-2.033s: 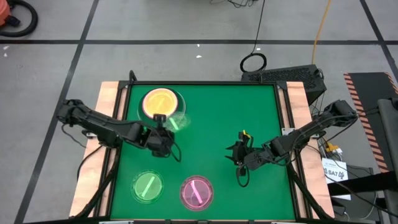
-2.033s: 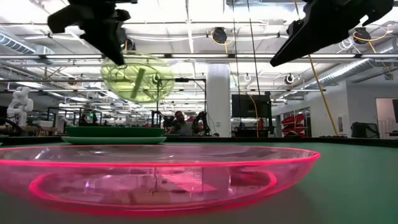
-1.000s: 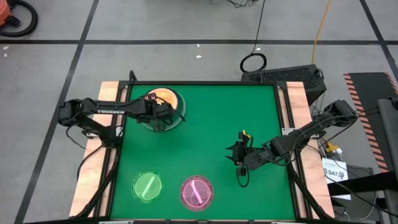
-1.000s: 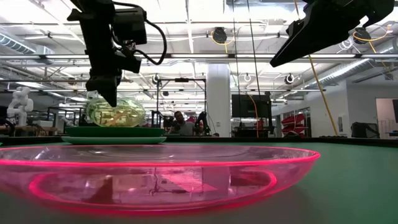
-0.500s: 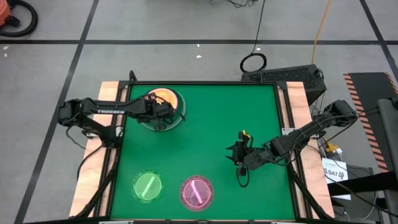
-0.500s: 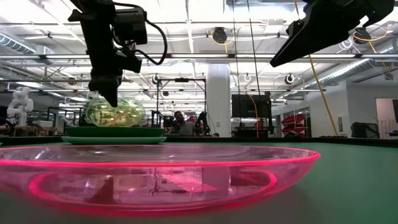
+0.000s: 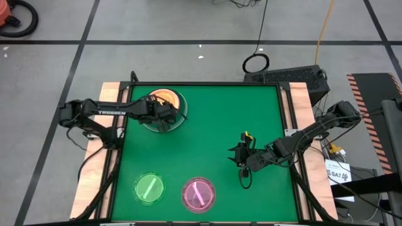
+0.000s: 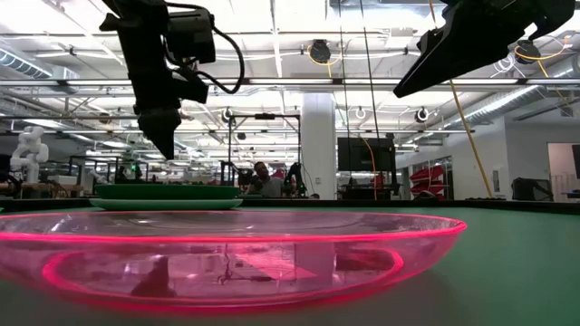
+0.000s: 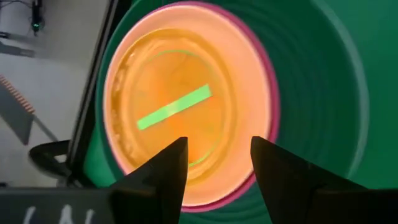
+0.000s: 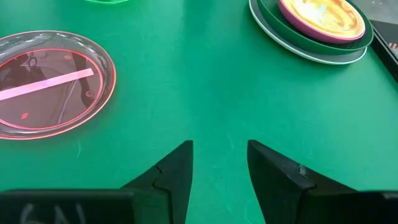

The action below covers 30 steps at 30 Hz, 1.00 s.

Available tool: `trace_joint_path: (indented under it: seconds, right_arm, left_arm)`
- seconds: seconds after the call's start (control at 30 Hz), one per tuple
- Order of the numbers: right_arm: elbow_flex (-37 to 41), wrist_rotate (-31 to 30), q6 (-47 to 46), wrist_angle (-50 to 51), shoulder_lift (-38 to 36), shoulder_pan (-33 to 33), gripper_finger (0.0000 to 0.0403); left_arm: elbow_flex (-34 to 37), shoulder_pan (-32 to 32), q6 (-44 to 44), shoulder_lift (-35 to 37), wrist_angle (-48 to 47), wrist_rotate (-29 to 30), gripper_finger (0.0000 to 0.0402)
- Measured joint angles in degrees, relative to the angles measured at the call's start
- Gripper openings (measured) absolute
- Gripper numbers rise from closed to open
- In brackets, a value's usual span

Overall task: Stack plastic plates
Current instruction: Stack the pink transparent plate on the green transparent plate

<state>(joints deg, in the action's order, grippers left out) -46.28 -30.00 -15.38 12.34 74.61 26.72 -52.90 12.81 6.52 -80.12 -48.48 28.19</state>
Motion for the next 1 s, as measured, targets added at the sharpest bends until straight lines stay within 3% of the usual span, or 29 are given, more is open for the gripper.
trace_joint_path:
  seconds: [0.17, 0.37, 0.6, 0.8, 1.0]
  right_arm:
    - [0.00, 0.00, 0.00, 0.00, 0.00, 0.00, 0.0144]
    - [0.00, 0.77, -1.61, 0.00, 0.00, 0.02, 0.0144]
    - [-0.04, 7.26, -3.67, -2.30, 0.95, 0.99, 0.0144]
    - [-0.05, 15.42, -1.02, -12.62, 5.42, 4.22, 0.0144]
    - [-0.07, 19.01, 0.72, -19.02, 10.99, 6.32, 0.0144]
  left_arm:
    - [0.00, -5.25, 2.66, 0.00, 3.04, -1.73, 0.0181]
    - [-0.01, -16.22, 1.57, 0.00, 12.83, -2.08, 0.0181]
    - [-0.02, -29.18, -0.75, -0.01, 20.97, -2.50, 0.0181]
    - [-0.02, -37.79, 0.00, -1.87, 23.20, -2.26, 0.0181]
    - [-0.02, -44.82, 3.51, -4.84, 25.09, -1.24, 0.0181]
